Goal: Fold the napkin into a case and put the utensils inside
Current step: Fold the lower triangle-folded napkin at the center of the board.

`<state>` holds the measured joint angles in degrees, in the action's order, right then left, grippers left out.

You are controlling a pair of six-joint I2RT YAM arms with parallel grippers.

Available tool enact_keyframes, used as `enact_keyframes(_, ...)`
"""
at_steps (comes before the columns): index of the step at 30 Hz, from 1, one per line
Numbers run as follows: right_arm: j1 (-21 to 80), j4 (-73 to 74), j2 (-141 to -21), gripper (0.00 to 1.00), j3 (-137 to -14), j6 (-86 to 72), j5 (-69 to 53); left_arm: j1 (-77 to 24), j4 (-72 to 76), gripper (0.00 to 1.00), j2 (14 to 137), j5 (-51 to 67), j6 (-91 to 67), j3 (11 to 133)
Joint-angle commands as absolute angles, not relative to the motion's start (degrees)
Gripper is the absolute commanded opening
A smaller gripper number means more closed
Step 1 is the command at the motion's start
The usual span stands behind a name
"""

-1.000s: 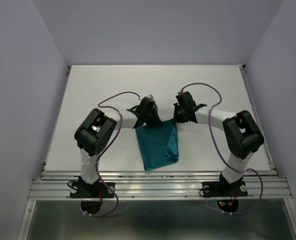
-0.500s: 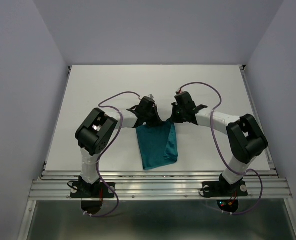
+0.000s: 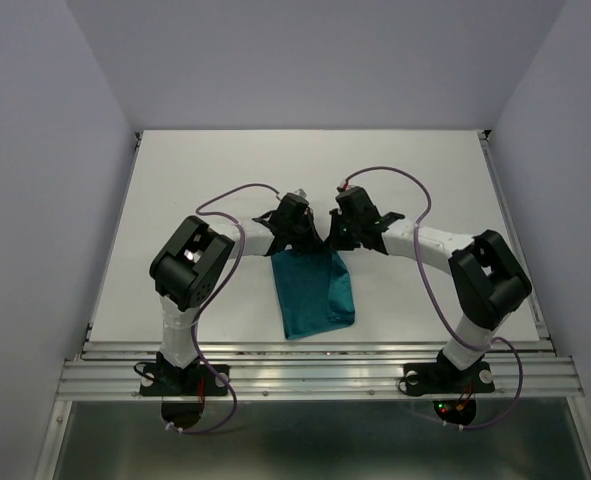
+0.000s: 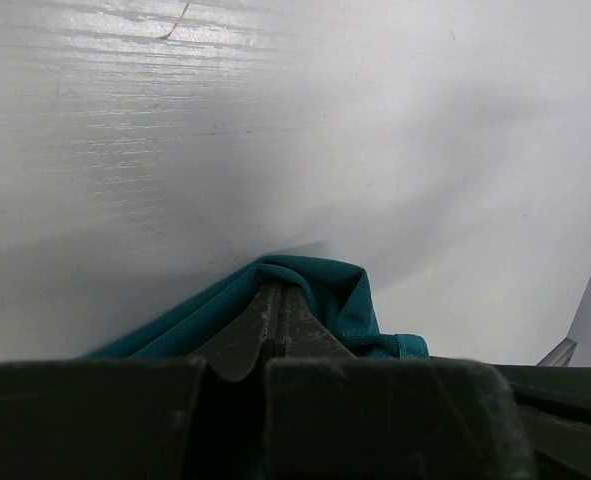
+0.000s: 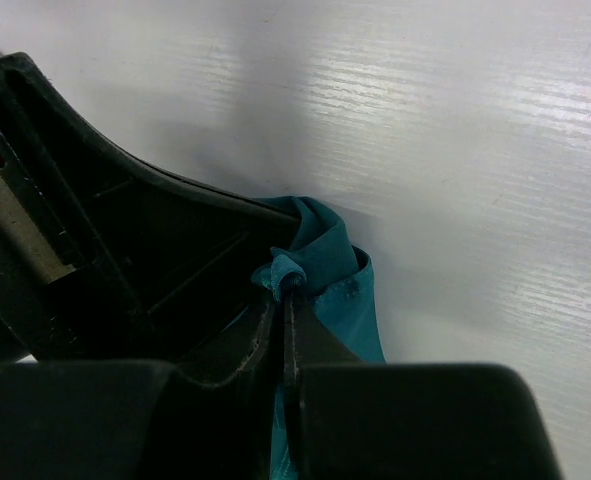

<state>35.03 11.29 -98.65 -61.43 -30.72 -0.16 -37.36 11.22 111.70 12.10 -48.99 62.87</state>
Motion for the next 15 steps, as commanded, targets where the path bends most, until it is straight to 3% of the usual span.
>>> enact_keyframes(1,36.8,11.4,-97.9,0.05,-63.8,-32.8,2.0,-36.9,10.1,0.00,113.2,10.7,-48.5,61.7)
enact_keyframes(15,38.6,14.3,-103.3,0.04,-64.2,-39.6,11.3,-36.6,10.5,0.00,110.6,10.8,-49.5,60.3)
